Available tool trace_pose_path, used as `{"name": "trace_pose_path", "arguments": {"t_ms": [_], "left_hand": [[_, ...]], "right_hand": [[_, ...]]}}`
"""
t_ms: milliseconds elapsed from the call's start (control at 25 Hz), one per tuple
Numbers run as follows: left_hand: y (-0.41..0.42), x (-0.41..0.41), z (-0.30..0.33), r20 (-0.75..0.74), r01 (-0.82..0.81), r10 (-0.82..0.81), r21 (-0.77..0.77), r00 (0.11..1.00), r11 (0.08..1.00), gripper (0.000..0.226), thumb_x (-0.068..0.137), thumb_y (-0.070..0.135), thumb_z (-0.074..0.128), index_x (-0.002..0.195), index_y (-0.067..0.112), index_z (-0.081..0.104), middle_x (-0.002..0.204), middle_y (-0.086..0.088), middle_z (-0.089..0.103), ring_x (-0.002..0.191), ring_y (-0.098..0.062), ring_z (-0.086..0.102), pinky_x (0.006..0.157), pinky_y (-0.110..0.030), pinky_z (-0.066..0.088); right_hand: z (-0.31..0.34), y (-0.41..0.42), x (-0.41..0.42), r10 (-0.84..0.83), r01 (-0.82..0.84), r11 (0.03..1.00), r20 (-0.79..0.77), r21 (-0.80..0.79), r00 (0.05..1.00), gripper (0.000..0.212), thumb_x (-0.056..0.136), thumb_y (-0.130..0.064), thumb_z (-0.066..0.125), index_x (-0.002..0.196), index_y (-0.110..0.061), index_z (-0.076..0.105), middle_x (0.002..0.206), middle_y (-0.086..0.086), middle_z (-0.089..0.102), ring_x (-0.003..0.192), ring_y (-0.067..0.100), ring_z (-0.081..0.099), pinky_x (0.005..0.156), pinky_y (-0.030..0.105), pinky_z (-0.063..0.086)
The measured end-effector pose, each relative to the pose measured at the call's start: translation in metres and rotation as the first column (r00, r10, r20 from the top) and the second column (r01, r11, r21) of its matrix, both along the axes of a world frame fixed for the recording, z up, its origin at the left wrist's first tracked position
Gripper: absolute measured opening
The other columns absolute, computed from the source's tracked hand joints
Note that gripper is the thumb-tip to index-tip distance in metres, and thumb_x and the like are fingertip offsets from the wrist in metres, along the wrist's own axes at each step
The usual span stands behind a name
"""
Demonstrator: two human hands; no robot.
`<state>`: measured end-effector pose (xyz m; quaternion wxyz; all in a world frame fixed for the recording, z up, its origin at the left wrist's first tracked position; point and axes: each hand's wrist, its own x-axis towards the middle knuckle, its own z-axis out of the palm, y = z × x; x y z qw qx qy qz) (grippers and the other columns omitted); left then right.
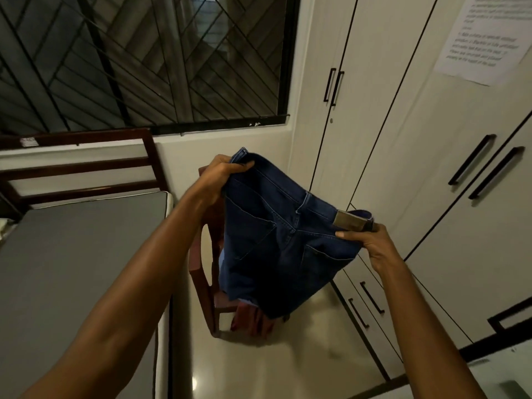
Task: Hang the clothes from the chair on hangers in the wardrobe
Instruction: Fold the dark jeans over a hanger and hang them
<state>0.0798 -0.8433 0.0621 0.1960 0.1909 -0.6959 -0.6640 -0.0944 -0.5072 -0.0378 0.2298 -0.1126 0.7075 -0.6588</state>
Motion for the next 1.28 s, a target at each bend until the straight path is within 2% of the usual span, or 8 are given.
{"name": "trace_pose_path", "arguments": {"t_ms": [160,280,440,560,720,1040,1160,1280], "left_hand": [[0.007,-0.005,0.008,0.002,-0.125,0.126,-0.154,0.992,0.98,0.044,0.09,0.031,0.075,0.099,-0.012,0.068,0.095,-0.029,0.072,0.077,-0.029,0.066,0.073,-0.042,0.05],[0.018,-0.007,0.021,-0.145,-0.231,0.213,-0.122,0.966,0.965,0.051,0.088,0.039,0.077,0.096,-0.01,0.068,0.087,-0.019,0.071,0.074,-0.023,0.066,0.069,-0.034,0.053],[0.025,-0.012,0.052,-0.277,-0.341,0.288,-0.166,0.917,0.925,0.052,0.086,0.057,0.072,0.077,0.006,0.068,0.076,-0.014,0.065,0.066,-0.022,0.06,0.062,-0.03,0.049],[0.027,-0.015,0.076,-0.378,-0.344,0.249,-0.208,0.891,0.916,0.051,0.088,0.056,0.072,0.062,0.014,0.057,0.062,-0.01,0.053,0.053,-0.021,0.047,0.052,-0.03,0.04],[0.036,-0.018,0.104,-0.536,-0.398,0.25,-0.178,0.806,0.9,0.056,0.09,0.055,0.07,0.056,0.018,0.048,0.057,-0.007,0.042,0.051,-0.02,0.037,0.053,-0.03,0.036],[0.061,-0.017,0.143,-0.668,-0.46,0.19,-0.253,0.719,0.852,0.048,0.105,0.042,0.051,0.063,0.02,0.043,0.06,0.01,0.037,0.056,-0.003,0.033,0.054,-0.025,0.029],[0.074,-0.016,0.153,-0.696,-0.43,0.168,-0.22,0.698,0.875,0.046,0.106,0.041,0.047,0.066,0.02,0.043,0.064,0.005,0.037,0.06,-0.006,0.035,0.056,-0.031,0.031],[0.098,-0.018,0.154,-0.706,-0.444,0.156,-0.243,0.69,0.862,0.036,0.109,0.033,0.042,0.075,0.021,0.046,0.067,0.011,0.039,0.06,0.002,0.039,0.059,-0.019,0.034]], "right_hand": [[0.021,0.006,0.002,0.062,-0.055,0.958,0.017,-0.282,0.998,0.042,0.063,0.005,0.082,0.103,-0.01,0.077,0.105,0.013,0.077,0.096,0.027,0.073,0.081,0.034,0.061],[0.05,0.013,0.0,0.084,-0.094,0.934,-0.044,-0.344,0.996,0.041,0.064,0.006,0.079,0.102,-0.011,0.077,0.103,0.009,0.077,0.095,0.023,0.073,0.079,0.03,0.06],[0.1,0.027,0.005,-0.044,-0.011,0.924,-0.135,-0.383,0.99,0.039,0.056,0.0,0.086,0.093,-0.011,0.08,0.099,0.009,0.078,0.088,0.023,0.075,0.075,0.032,0.061],[0.132,0.038,0.011,-0.139,0.032,0.896,-0.212,-0.442,0.967,0.039,0.06,0.002,0.085,0.097,-0.009,0.078,0.099,0.009,0.078,0.09,0.024,0.074,0.079,0.033,0.061],[0.161,0.049,0.029,-0.264,0.091,0.862,-0.287,-0.499,0.921,0.045,0.052,-0.008,0.091,0.094,-0.011,0.079,0.1,0.01,0.078,0.09,0.025,0.075,0.078,0.034,0.062],[0.209,0.072,0.074,-0.514,0.233,0.74,-0.308,-0.631,0.801,0.015,0.087,-0.014,0.077,0.095,-0.003,0.072,0.087,0.006,0.076,0.079,0.02,0.072,0.071,0.03,0.06],[0.225,0.089,0.098,-0.57,0.262,0.712,-0.32,-0.651,0.756,0.027,0.086,-0.028,0.075,0.091,-0.002,0.071,0.085,0.007,0.074,0.076,0.02,0.07,0.07,0.031,0.06],[0.239,0.111,0.122,-0.637,0.305,0.693,-0.358,-0.653,0.683,0.028,0.085,-0.034,0.073,0.088,-0.006,0.071,0.081,0.003,0.075,0.074,0.018,0.07,0.07,0.031,0.06]]}}
